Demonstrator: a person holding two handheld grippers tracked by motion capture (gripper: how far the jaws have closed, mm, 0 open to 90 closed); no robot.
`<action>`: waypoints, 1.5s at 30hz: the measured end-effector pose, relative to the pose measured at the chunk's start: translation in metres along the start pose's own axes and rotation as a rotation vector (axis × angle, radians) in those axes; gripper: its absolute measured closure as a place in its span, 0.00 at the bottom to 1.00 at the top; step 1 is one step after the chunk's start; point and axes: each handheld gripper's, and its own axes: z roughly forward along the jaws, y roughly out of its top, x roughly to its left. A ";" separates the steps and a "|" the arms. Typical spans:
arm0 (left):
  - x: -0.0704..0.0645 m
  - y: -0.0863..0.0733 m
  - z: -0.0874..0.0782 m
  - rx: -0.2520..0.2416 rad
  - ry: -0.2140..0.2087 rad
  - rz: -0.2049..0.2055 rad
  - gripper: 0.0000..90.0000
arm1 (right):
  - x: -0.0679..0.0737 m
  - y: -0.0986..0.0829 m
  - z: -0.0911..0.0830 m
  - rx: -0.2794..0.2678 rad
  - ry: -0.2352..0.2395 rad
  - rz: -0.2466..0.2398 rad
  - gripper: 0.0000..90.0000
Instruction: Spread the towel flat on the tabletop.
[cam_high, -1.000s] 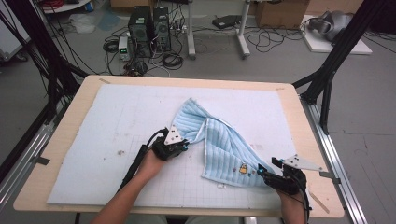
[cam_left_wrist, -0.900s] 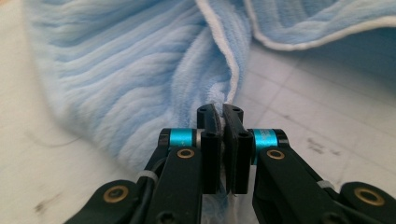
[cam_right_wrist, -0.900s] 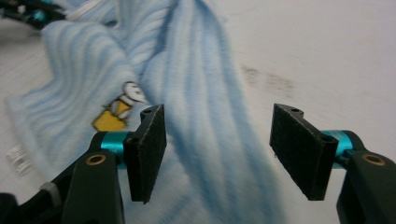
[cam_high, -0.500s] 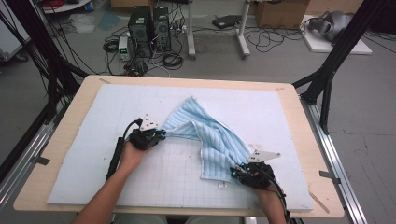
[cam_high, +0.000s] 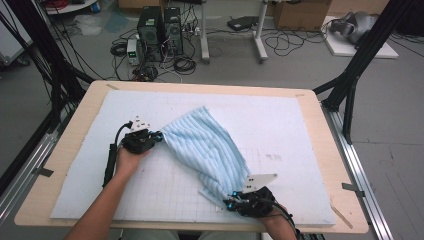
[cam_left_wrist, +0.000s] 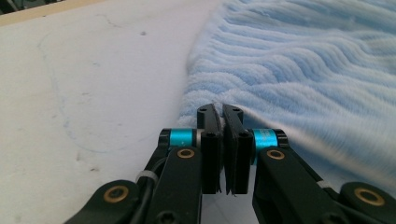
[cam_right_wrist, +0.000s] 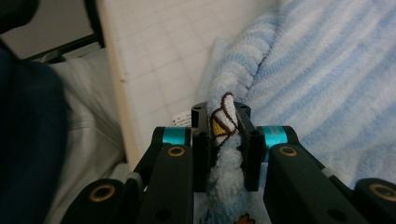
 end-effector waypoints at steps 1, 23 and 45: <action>0.003 0.000 0.000 -0.004 0.006 -0.011 0.95 | 0.000 0.000 0.000 0.000 0.000 0.000 0.88; 0.019 -0.009 -0.031 -0.159 -0.061 -0.116 0.43 | -0.121 0.099 0.036 -0.120 -0.331 0.091 0.32; -0.002 -0.004 -0.036 -0.126 -0.084 -0.078 0.44 | -0.186 0.095 0.060 -0.017 -0.568 0.165 0.97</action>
